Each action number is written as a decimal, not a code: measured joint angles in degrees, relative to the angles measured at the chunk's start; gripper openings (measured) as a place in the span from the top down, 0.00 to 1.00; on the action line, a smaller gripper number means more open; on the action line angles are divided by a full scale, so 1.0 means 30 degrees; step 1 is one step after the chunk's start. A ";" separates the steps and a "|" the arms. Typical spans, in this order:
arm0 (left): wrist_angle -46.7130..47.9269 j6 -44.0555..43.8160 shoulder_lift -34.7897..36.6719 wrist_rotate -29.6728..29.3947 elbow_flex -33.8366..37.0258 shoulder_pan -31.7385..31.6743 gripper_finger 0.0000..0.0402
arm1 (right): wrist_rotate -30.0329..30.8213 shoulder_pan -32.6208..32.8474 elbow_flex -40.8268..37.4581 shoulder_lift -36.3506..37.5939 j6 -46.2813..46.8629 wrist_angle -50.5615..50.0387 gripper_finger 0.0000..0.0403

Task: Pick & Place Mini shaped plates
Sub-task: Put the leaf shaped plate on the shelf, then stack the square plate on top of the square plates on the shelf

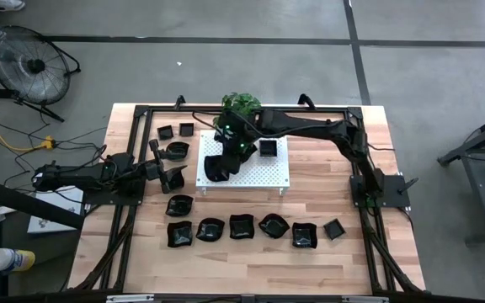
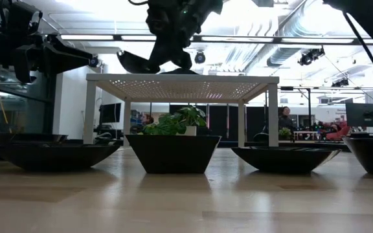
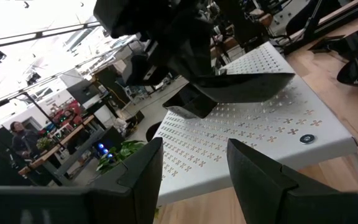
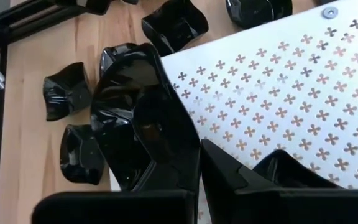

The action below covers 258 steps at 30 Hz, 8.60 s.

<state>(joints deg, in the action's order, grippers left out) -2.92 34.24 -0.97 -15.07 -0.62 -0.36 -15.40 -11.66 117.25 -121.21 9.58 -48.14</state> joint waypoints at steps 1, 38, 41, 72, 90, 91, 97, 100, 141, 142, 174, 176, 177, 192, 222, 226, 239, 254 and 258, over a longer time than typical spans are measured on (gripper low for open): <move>0.0000 0.0000 -0.0001 0.0000 0.0000 0.0001 0.56 | 0.0042 -0.0028 0.0000 0.0000 -0.0126 0.0007 0.99; 0.0007 -0.0003 0.0000 -0.0001 0.0000 0.0007 0.56 | 0.1137 0.0771 0.0000 0.1202 -0.3185 -0.2792 0.95; 0.0005 0.0000 -0.0002 -0.0002 0.0000 0.0007 0.56 | 0.3370 0.1554 0.0000 0.1807 -0.3965 -0.5112 0.95; 0.0007 0.0000 -0.0006 0.0175 0.0000 0.0004 0.56 | 0.4345 0.7208 -1.4656 1.2768 0.9539 -0.7694 0.55; 0.0015 -0.0007 0.0000 0.0164 0.0000 0.0000 0.56 | -0.0684 0.8854 -2.4806 1.6174 0.7214 -0.3800 0.55; 0.0008 0.0000 -0.0001 0.0160 0.0000 0.0001 0.56 | -0.0900 0.8947 -2.5241 1.6174 0.6723 -0.3167 0.55; 0.0011 -0.0001 -0.0006 0.0157 0.0000 0.0002 0.56 | -0.1850 0.9173 -2.7352 1.6171 0.4812 -0.0267 0.55; 0.0015 0.0000 0.0000 0.0153 0.0000 0.0000 0.56 | -0.1765 0.9173 -2.7928 1.6167 0.3749 0.0455 0.55; 0.0012 0.0000 -0.0002 0.0133 0.0000 0.0000 0.56 | -0.1450 1.0324 -2.8429 1.5368 0.1637 0.2317 0.55; 0.0013 0.0000 -0.0007 0.0138 0.0000 0.0000 0.56 | -0.1457 1.0324 -2.8429 1.5268 0.1632 0.2333 0.55; 0.0014 -0.0001 -0.0002 0.0175 0.0000 0.0000 0.56 | -0.1539 1.0317 -2.8429 1.4600 0.1785 0.2747 0.82; 0.0011 0.0000 -0.0003 0.0168 0.0000 0.0000 0.56 | -0.1552 1.0316 -2.8429 1.4600 0.1792 0.2732 0.84; 0.0012 0.0000 -0.0007 0.0168 0.0000 0.0005 0.56 | -0.1553 1.0316 -2.8429 1.4600 0.1785 0.2732 0.85; 0.0014 0.0000 -0.0007 0.0095 0.0000 0.0001 0.56 | -0.1808 1.0316 -2.8429 1.4600 0.2856 0.2725 0.99; 0.0007 0.0000 -0.0003 0.0204 0.0000 0.0000 0.56 | -0.2368 0.8352 -2.4492 1.9212 0.5881 0.0411 0.99; 0.0015 0.0000 0.0000 0.0197 0.0000 0.0001 0.56 | -0.2361 0.6955 -2.3265 1.9049 0.5873 0.0562 0.99; 0.0015 0.0000 -0.0006 0.0182 0.0000 0.0000 0.56 | -0.2355 0.1454 -2.0643 1.8465 0.5821 0.4204 0.97; 0.0007 0.0000 -0.0002 0.0102 0.0000 0.0000 0.56 | -0.2402 -0.4228 -1.8415 1.5006 0.9779 0.6151 0.97; 0.0014 0.0000 0.0000 0.0102 0.0000 0.0000 0.56 | -0.3088 -0.4893 -1.8389 1.4481 1.0946 0.6198 0.97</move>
<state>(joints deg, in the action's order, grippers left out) -2.88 34.24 -0.97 -14.76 -0.62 -0.36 -24.66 -26.34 62.08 -77.76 42.42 -29.55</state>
